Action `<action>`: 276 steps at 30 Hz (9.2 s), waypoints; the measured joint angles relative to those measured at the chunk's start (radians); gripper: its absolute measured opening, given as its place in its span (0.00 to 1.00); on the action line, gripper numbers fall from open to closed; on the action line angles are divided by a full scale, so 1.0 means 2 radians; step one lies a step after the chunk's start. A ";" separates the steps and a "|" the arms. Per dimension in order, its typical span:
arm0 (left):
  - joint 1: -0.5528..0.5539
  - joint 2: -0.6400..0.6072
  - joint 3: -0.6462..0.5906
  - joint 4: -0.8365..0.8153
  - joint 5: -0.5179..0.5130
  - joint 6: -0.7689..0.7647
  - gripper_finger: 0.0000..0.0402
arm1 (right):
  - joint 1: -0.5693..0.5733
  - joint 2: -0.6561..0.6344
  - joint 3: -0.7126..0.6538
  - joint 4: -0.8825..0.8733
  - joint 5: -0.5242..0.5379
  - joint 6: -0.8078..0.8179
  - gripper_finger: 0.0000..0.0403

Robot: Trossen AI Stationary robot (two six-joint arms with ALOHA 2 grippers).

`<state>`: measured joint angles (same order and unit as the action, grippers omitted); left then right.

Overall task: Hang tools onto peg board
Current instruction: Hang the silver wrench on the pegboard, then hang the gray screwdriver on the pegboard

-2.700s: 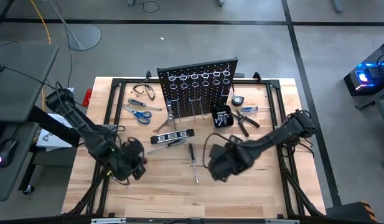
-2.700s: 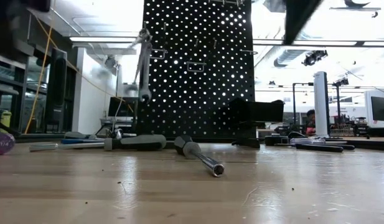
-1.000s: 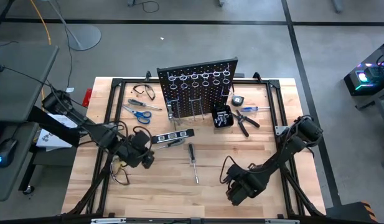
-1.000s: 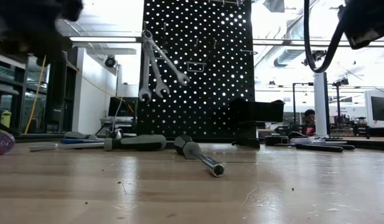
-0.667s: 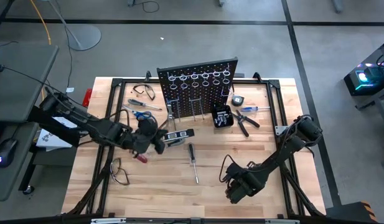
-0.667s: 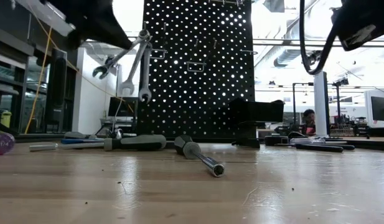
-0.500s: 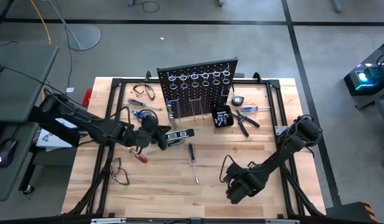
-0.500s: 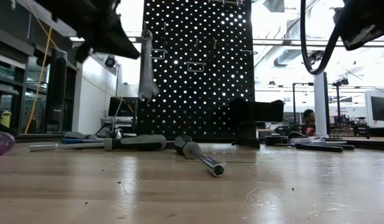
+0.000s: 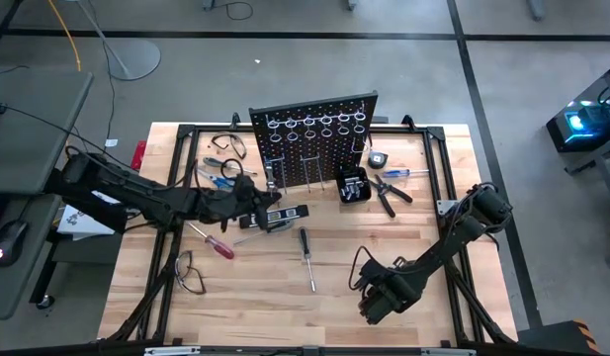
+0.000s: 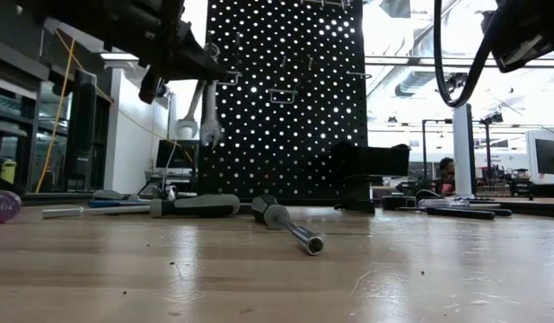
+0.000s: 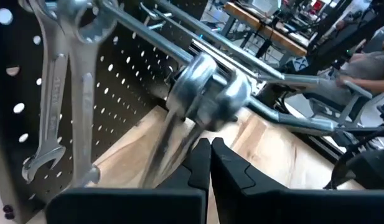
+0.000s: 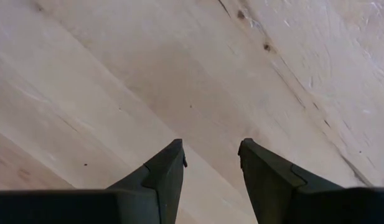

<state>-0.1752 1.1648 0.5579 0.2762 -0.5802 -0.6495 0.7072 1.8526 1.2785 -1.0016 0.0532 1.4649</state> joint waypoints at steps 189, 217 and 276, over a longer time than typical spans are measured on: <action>-0.063 0.130 0.250 0.129 0.091 0.087 0.32 | -0.215 -0.212 0.006 0.622 0.168 -0.454 0.27; -0.161 0.012 0.249 -0.131 -0.080 0.077 0.53 | -0.321 -0.275 0.242 0.473 0.343 -0.837 0.27; -0.166 0.335 0.359 -0.393 0.101 0.249 0.53 | -0.256 -0.307 0.261 0.075 0.293 -0.574 0.76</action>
<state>-0.5080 1.8348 1.2757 -0.5092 -0.3790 -0.1512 0.1949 1.2381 1.8011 -0.8509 0.6390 0.3172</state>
